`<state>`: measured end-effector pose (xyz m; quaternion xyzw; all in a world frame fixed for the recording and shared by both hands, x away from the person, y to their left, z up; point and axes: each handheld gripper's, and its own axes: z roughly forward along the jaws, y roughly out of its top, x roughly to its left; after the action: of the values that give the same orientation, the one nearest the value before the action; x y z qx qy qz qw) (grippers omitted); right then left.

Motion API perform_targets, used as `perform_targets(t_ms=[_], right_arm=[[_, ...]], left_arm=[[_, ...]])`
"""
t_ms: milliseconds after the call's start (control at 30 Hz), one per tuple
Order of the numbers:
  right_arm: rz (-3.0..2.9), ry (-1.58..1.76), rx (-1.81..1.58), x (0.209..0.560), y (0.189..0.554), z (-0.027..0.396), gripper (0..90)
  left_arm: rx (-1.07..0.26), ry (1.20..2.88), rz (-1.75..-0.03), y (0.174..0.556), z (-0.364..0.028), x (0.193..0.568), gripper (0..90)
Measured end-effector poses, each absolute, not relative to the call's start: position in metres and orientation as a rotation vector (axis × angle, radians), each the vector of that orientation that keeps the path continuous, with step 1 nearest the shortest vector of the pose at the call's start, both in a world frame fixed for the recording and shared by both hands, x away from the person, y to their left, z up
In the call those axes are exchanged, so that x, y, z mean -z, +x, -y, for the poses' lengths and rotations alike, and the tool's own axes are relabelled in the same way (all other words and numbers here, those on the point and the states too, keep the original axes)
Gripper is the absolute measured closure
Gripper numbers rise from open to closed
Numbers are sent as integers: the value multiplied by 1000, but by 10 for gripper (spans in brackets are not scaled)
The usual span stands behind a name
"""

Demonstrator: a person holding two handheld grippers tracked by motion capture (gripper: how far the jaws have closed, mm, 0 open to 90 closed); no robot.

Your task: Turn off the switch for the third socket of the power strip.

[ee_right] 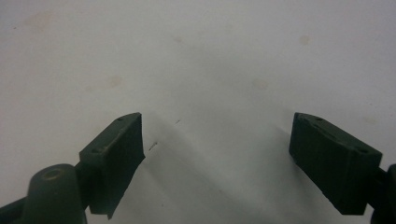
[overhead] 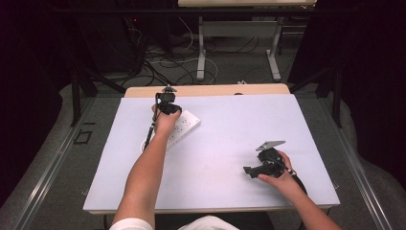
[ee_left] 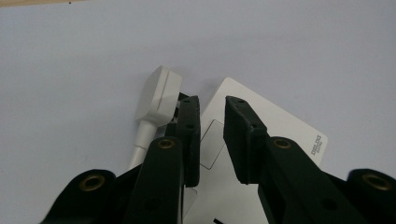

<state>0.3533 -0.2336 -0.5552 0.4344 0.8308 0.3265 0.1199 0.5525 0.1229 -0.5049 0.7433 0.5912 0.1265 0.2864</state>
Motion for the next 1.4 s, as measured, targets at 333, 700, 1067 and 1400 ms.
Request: perform_targets(t_ms=[333, 700, 1067, 1400], right_arm=[[-2441, 1259, -965, 554, 357, 231, 170], [-2452, 1251, -967, 555, 359, 229, 170], [-2441, 1259, -963, 555, 357, 230, 170], [-2444, 1260, -959, 555, 356, 230, 170]], left_arm=[[-339, 1998, -1582, 557, -116, 513, 809], [-333, 2021, -1553, 558, -112, 519, 842], [-336, 2014, -1559, 558, -112, 519, 891], [-338, 2022, -1555, 558, -112, 519, 898]])
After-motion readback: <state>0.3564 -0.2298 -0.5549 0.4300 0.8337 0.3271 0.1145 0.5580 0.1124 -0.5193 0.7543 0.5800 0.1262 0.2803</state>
